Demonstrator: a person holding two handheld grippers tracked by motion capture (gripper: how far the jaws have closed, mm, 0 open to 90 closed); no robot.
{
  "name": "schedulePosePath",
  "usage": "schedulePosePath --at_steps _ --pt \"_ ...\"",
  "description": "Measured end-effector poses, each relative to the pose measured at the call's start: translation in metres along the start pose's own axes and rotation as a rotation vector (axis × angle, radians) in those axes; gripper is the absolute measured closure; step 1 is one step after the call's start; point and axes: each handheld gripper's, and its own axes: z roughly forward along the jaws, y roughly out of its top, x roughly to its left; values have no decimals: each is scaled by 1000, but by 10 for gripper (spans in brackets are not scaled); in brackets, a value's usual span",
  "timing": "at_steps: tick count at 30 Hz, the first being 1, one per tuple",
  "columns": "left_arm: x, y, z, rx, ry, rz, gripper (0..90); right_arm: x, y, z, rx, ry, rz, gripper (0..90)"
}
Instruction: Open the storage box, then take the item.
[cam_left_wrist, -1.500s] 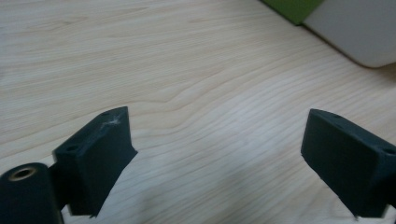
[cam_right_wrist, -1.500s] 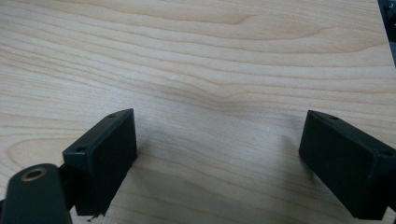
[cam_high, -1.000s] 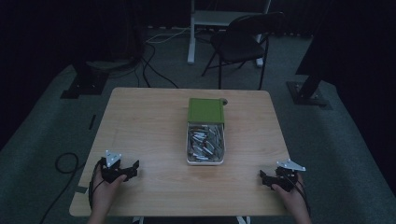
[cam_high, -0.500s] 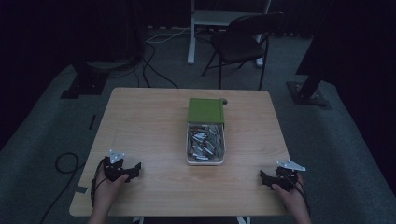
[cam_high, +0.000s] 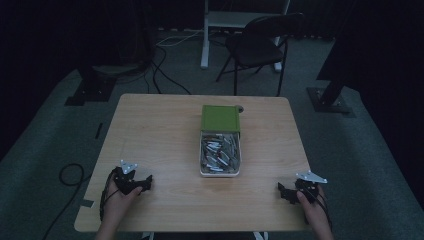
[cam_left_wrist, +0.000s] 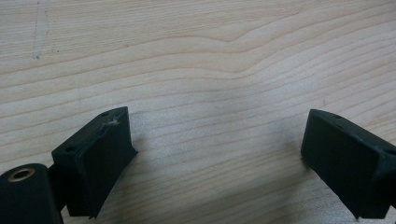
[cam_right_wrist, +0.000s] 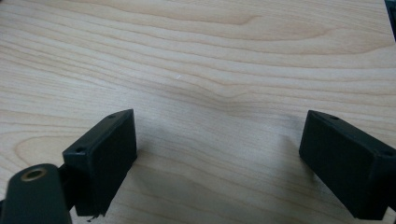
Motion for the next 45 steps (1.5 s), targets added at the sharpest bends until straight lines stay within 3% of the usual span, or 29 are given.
schedulePosePath --at_steps 10,29,45 --pt "-5 0 0 3 33 -34 91 1 0 0 3 10 -17 107" --pt "-6 3 4 17 23 -23 36 5 2 -1 12 17 -26 142" --pt "-6 3 4 18 23 -22 32 23 34 -11 -40 90 -114 153"
